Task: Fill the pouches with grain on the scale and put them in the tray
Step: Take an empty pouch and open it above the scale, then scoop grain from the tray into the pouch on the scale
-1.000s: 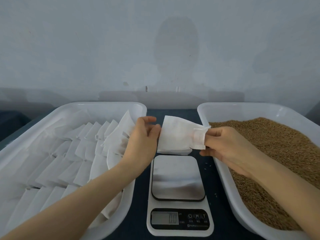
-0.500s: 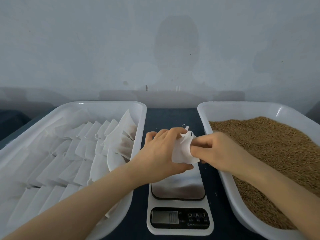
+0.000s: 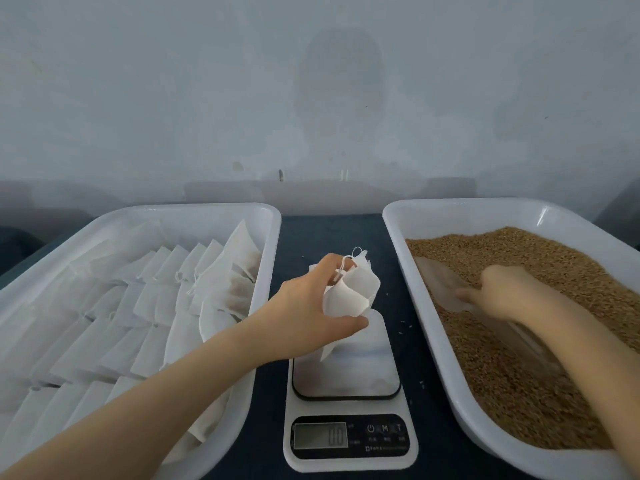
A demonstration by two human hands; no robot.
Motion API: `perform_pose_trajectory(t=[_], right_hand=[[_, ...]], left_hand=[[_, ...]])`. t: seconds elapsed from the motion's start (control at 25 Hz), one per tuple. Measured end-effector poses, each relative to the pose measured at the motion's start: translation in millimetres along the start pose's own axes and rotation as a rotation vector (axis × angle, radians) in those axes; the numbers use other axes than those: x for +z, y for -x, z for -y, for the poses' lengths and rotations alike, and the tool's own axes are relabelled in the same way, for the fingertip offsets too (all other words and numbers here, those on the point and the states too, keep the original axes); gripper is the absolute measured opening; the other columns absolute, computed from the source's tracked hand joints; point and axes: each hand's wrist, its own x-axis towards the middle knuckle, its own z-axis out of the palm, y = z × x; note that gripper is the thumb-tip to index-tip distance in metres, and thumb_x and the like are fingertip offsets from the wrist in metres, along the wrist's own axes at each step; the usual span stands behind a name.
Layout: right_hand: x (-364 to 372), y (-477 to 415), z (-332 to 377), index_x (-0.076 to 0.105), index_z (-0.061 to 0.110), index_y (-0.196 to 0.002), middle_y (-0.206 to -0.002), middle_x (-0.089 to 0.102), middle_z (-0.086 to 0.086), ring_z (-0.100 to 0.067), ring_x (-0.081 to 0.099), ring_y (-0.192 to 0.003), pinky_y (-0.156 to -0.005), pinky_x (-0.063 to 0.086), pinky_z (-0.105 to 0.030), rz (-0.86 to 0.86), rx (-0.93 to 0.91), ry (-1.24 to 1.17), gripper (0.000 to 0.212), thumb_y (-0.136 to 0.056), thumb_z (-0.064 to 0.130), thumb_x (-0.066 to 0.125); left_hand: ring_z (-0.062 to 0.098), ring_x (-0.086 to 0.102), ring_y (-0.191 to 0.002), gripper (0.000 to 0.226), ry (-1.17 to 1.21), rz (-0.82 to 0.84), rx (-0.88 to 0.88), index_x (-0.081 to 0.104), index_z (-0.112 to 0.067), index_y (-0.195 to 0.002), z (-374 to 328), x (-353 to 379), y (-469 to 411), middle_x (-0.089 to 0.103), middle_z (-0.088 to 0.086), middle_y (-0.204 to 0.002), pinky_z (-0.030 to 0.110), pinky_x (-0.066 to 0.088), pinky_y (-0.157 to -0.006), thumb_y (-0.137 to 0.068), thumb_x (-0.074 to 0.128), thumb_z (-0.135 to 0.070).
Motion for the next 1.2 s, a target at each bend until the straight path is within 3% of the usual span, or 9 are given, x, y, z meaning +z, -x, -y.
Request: perform_pose_trajectory(t=[0.12, 0.28, 0.4, 0.48, 0.56, 0.72, 0.96, 1.12, 1.2], right_hand=[[10.0, -10.8, -0.2, 0.061, 0.005, -0.099, -0.078, 0.057, -0.005, -0.02, 0.059, -0.074, -0.065, 0.05, -0.028, -0.011, 0.001, 0.07, 0.023, -0.091, 0.026, 0.059], [10.8, -14.8, -5.9, 0.051, 0.009, -0.074, -0.074, 0.055, -0.006, -0.021, 0.057, -0.067, -0.052, 0.041, -0.026, -0.109, 0.051, -0.06, 0.024, -0.087, 0.027, 0.061], [6.7, -18.4, -9.9, 0.054, 0.005, -0.104, -0.084, 0.059, -0.009, -0.028, 0.06, -0.076, -0.061, 0.043, -0.03, -0.249, 0.147, -0.154, 0.033, -0.088, 0.033, 0.06], [6.2, -22.0, -12.4, 0.042, 0.0, -0.121, -0.105, 0.059, -0.018, -0.035, 0.06, -0.094, -0.068, 0.043, -0.037, -0.314, 0.244, -0.229, 0.048, -0.086, 0.026, 0.064], [8.5, -26.6, -16.0, 0.032, -0.001, -0.128, -0.118, 0.051, -0.024, -0.04, 0.055, -0.104, -0.076, 0.044, -0.044, -0.344, 0.287, -0.256, 0.052, -0.087, 0.013, 0.061], [16.1, -35.1, -22.7, 0.024, -0.003, -0.134, -0.127, 0.038, -0.026, -0.044, 0.049, -0.111, -0.086, 0.043, -0.048, -0.313, 0.287, -0.247, 0.057, -0.088, 0.006, 0.057], [26.7, -34.7, -5.5, 0.027, -0.002, -0.134, -0.127, 0.045, -0.025, -0.039, 0.054, -0.105, -0.075, 0.043, -0.041, -0.306, 0.097, -0.201, 0.044, -0.093, 0.005, 0.044], [26.2, -30.9, 8.2, 0.033, 0.001, -0.129, -0.117, 0.054, -0.022, -0.034, 0.06, -0.094, -0.078, 0.053, -0.044, -0.19, -0.01, -0.321, 0.042, -0.096, 0.02, 0.05], [24.3, -25.8, 11.7, 0.036, 0.0, -0.127, -0.112, 0.057, -0.02, -0.028, 0.061, -0.084, -0.063, 0.052, -0.037, -0.149, -0.055, -0.362, 0.043, -0.095, 0.025, 0.053]], left_hand=[[0.009, 0.058, -0.093, 0.053, 0.02, 0.011, -0.006, 0.032, -0.048, -0.114, -1.1, -0.4, 1.8, 0.054, -0.021, -0.11, 0.018, 0.046, -0.076, -0.075, 0.068, -0.048], [0.005, 0.057, -0.093, 0.051, 0.027, 0.018, -0.027, 0.034, -0.049, -0.112, -2.4, -1.2, 3.3, 0.054, -0.026, -0.104, 0.02, 0.047, -0.078, -0.075, 0.069, -0.049], [0.007, 0.057, -0.093, 0.051, 0.03, 0.023, -0.035, 0.035, -0.047, -0.114, -2.4, -0.5, 3.0, 0.054, -0.023, -0.107, 0.02, 0.046, -0.077, -0.075, 0.069, -0.048], [0.006, 0.057, -0.095, 0.052, 0.03, 0.028, -0.043, 0.034, -0.047, -0.115, -2.8, -1.0, 2.6, 0.054, -0.022, -0.11, 0.019, 0.045, -0.077, -0.076, 0.069, -0.047], [0.009, 0.057, -0.098, 0.053, 0.025, 0.037, -0.053, 0.034, -0.046, -0.117, -2.6, -1.0, 2.1, 0.054, -0.02, -0.116, 0.021, 0.046, -0.08, -0.078, 0.069, -0.046], [0.008, 0.055, -0.098, 0.051, 0.02, 0.043, -0.046, 0.035, -0.046, -0.115, -3.9, -1.3, 2.6, 0.053, -0.02, -0.114, 0.018, 0.044, -0.077, -0.078, 0.07, -0.045], [0.014, 0.054, -0.109, 0.059, -0.011, 0.069, -0.066, 0.034, -0.042, -0.125, -2.4, -0.2, 1.7, 0.052, -0.017, -0.124, 0.041, 0.048, -0.098, -0.078, 0.07, -0.047], [0.011, 0.053, -0.11, 0.061, -0.022, 0.087, -0.067, 0.032, -0.045, -0.125, -0.4, 0.7, 0.3, 0.051, -0.019, -0.125, 0.038, 0.048, -0.098, -0.077, 0.07, -0.05], [0.009, 0.052, -0.109, 0.06, -0.029, 0.092, -0.058, 0.032, -0.047, -0.123, 1.2, 1.3, -0.3, 0.05, -0.021, -0.123, 0.037, 0.048, -0.098, -0.077, 0.07, -0.051]])
